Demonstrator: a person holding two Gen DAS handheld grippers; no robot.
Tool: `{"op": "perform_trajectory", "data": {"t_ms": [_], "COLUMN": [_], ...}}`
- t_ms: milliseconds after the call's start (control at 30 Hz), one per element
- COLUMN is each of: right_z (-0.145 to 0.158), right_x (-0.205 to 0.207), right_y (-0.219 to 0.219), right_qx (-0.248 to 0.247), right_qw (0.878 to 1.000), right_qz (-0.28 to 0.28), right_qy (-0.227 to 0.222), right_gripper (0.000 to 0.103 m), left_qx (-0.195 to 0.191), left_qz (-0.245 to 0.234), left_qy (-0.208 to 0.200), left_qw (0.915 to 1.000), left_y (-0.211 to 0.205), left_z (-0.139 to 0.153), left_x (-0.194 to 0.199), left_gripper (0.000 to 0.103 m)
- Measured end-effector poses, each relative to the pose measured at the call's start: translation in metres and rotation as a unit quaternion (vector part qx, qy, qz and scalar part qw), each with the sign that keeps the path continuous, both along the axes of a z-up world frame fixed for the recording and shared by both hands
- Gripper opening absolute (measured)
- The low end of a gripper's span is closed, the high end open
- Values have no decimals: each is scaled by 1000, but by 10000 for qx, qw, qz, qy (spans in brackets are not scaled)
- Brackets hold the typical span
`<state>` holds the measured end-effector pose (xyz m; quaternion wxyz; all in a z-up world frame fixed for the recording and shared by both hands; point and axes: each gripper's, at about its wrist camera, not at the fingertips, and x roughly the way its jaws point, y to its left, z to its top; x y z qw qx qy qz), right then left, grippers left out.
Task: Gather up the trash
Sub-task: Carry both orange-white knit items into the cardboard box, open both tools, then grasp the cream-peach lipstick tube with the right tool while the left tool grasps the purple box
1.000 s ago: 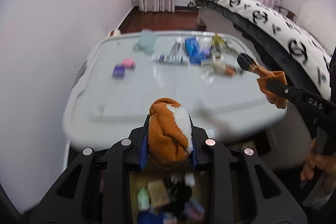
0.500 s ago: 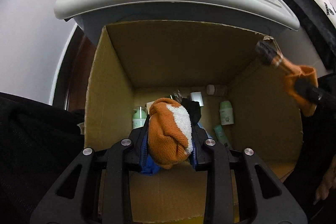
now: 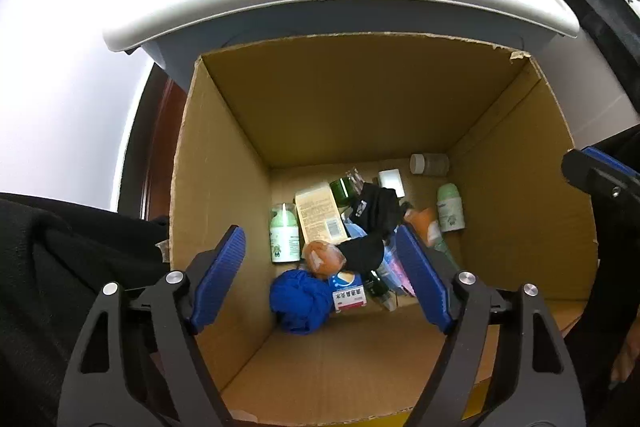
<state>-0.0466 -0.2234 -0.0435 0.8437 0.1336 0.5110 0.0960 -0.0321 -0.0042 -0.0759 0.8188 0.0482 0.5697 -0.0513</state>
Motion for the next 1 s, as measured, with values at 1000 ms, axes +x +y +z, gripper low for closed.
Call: {"op": "perform_trajectory", "data": {"t_ms": [1000], "right_z": [10], "right_x": [336], "right_y": [0], "right_qx": [-2757], "right_qw": [9489], "right_qz": [1045], "right_qy": [-1122], "right_gripper": [38], "left_qx": [-618], "left_qz": [382], "left_qy": [-240], "left_qw": [9971], "left_y": [7], "left_z": [40], "left_x": [135], "left_gripper": [76]}}
